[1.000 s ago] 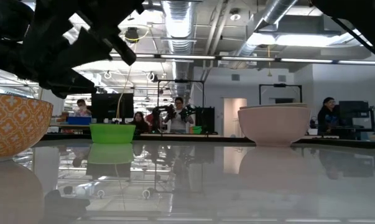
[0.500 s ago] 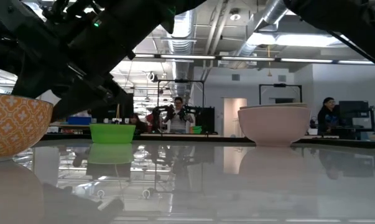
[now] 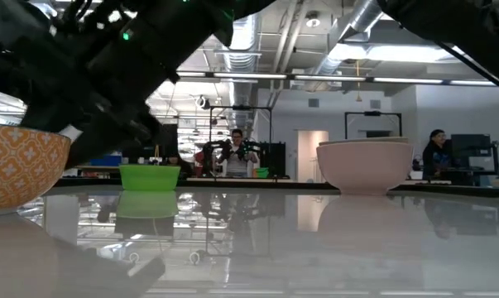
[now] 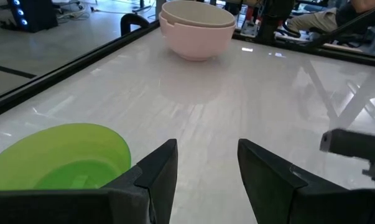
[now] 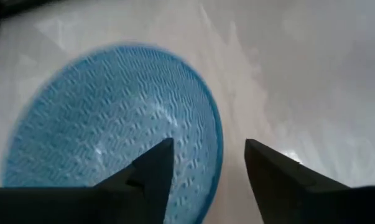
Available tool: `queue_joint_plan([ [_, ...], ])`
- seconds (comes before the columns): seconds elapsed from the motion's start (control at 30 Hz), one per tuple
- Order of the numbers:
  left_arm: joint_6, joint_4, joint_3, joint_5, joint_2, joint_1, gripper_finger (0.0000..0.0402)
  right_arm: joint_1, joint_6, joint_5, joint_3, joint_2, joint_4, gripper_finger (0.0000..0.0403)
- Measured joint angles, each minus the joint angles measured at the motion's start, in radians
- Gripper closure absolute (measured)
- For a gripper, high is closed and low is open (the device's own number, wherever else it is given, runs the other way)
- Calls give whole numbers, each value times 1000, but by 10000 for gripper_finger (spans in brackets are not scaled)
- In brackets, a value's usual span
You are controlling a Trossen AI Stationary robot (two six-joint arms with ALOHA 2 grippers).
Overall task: Nest bowls inside each other
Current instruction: Stack the blue bowl on top of the gray bowl
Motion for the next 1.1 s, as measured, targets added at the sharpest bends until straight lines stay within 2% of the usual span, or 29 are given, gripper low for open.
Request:
queue_joint_plan([
  [0.2, 0, 0, 0, 0, 0, 0, 244, 0, 3, -29, 0, 17, 4, 254],
  [0.43, 0, 0, 0, 0, 0, 0, 244, -8, 1, -35, 0, 10, 6, 380],
  [0.63, 0, 0, 0, 0, 0, 0, 244, -12, -3, -57, 55, -3, -38, 382],
  [0.77, 0, 0, 0, 0, 0, 0, 244, 0, -20, -51, 32, -119, -170, 385],
  [0.93, 0, 0, 0, 0, 0, 0, 244, 37, -32, 73, 36, -273, -444, 385],
  [1.1, 0, 0, 0, 0, 0, 0, 244, 47, 25, 276, 32, -408, -733, 385],
])
